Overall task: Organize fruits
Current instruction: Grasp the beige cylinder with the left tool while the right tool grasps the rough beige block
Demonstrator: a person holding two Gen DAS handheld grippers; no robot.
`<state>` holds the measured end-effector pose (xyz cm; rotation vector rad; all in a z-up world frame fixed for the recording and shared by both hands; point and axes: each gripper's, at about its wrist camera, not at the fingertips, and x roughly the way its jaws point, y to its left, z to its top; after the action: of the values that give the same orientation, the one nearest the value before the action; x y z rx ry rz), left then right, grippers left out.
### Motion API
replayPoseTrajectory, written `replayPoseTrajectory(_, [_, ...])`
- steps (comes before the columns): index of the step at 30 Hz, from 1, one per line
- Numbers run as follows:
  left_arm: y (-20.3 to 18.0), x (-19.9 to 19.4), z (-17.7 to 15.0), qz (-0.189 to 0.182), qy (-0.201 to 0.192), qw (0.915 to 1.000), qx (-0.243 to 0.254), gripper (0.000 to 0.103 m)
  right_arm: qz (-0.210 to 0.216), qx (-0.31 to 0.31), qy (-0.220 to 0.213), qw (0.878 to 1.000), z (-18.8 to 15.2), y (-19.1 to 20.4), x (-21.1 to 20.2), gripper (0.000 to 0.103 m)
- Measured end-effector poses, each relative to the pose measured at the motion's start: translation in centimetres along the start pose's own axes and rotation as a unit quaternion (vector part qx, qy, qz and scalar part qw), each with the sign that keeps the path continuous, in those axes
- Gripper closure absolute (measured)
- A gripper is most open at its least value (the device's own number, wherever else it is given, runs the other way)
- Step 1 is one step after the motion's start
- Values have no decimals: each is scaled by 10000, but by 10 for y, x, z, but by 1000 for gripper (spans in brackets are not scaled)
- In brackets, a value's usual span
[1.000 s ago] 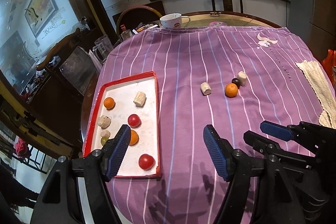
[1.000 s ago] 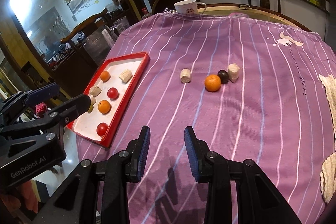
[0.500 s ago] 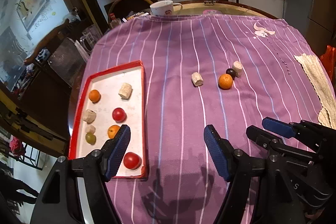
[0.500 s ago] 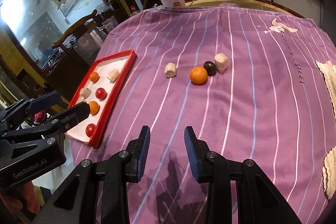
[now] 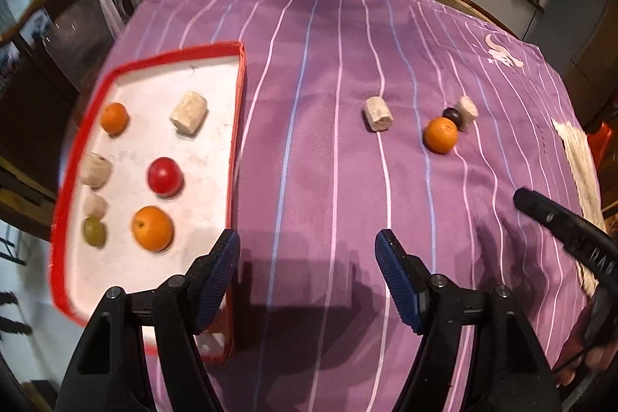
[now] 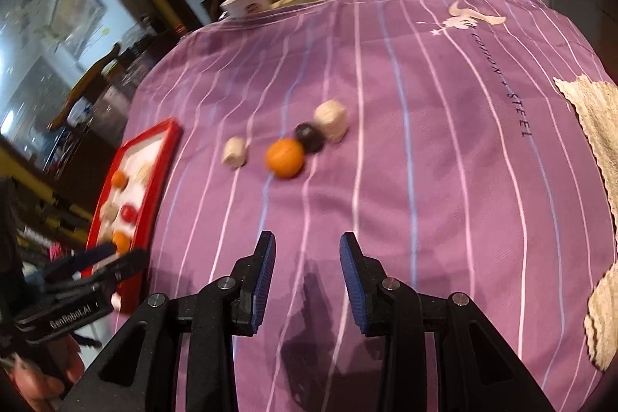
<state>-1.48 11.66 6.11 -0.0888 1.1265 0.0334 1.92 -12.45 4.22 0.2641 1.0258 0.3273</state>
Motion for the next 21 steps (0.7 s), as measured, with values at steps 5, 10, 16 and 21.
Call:
replayPoseTrajectory(5, [-4,16,31,-164,-125,9998,46,31,-32,121,-174,9998,36,-3,15,60])
replayPoseTrajectory(10, [-18,41,67,-375,-107,9992,105,31,-100,367,-256,9989,73,-11,35,58])
replayPoseTrajectory(16, [-27,78,85,-640,54,9979,108,31,-12,653,-57,9978,95,-22,67,57])
replayPoseTrajectory(21, [-36,90,89,-725,70,9971,208,39,-43,654,159,9977,96,-22,89,58])
